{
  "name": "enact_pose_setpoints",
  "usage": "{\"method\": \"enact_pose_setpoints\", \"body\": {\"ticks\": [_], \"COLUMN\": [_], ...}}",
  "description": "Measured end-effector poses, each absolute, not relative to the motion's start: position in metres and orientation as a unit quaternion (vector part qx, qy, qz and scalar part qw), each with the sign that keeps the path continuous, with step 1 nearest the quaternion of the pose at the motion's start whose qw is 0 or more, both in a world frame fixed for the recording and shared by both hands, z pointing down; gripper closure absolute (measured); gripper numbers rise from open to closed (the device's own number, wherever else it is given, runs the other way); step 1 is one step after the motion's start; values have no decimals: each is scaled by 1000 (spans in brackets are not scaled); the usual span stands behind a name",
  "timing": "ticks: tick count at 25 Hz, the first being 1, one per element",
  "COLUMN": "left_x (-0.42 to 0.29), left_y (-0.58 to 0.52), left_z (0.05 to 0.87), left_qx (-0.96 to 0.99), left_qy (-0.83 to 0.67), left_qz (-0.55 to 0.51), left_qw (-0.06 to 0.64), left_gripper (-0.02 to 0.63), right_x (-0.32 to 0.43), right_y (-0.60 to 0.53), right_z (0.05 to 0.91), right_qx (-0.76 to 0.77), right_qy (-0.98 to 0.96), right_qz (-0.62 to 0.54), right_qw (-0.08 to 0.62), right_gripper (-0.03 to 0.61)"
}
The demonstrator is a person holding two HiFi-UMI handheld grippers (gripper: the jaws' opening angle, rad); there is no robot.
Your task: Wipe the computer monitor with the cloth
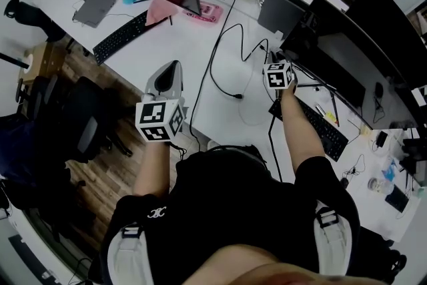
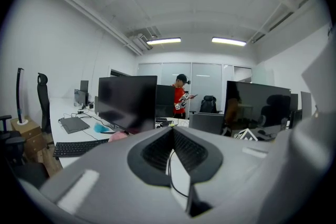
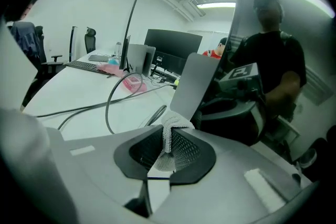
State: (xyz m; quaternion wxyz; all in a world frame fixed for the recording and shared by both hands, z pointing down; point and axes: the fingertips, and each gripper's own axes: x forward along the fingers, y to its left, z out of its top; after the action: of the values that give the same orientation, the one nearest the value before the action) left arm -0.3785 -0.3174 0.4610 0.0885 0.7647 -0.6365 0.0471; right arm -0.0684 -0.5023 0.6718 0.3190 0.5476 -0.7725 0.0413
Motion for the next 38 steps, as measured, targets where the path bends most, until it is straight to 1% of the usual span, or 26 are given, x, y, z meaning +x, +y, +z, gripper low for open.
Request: {"method": "enact_pose_setpoints", "body": {"ticks": [8,15,23,29,34,38], "left_x": [-370,-346,-329,-333,-327,-315], "left_y": [-317,-322,-327,-327,-326,-329], "left_z": [464,463,453,450,449,444], "left_qx": [769,790,808,810,819,830], "left_qy": [-631,-606,-584,-581,-568,-554], "left_qz": [32,32,30,21,22,17], "left_qw": [93,90,76,76,74,70], "left_gripper": [563,563,563,563,563,563], "right_x": [-69,-69,-67,-68,-71,-69], "right_y": [-506,-511,-505,-501,-481,-455], "right_z": [603,543,443,381,333,310], "right_qx": [586,621,663,683,686,679], "right_qy": [-765,-756,-728,-709,-700,-700], "right_qz": [-3,-39,-116,-162,-196,-221], "right_qw": [266,203,127,74,30,0], "right_gripper": [545,545,545,545,546,546]}}
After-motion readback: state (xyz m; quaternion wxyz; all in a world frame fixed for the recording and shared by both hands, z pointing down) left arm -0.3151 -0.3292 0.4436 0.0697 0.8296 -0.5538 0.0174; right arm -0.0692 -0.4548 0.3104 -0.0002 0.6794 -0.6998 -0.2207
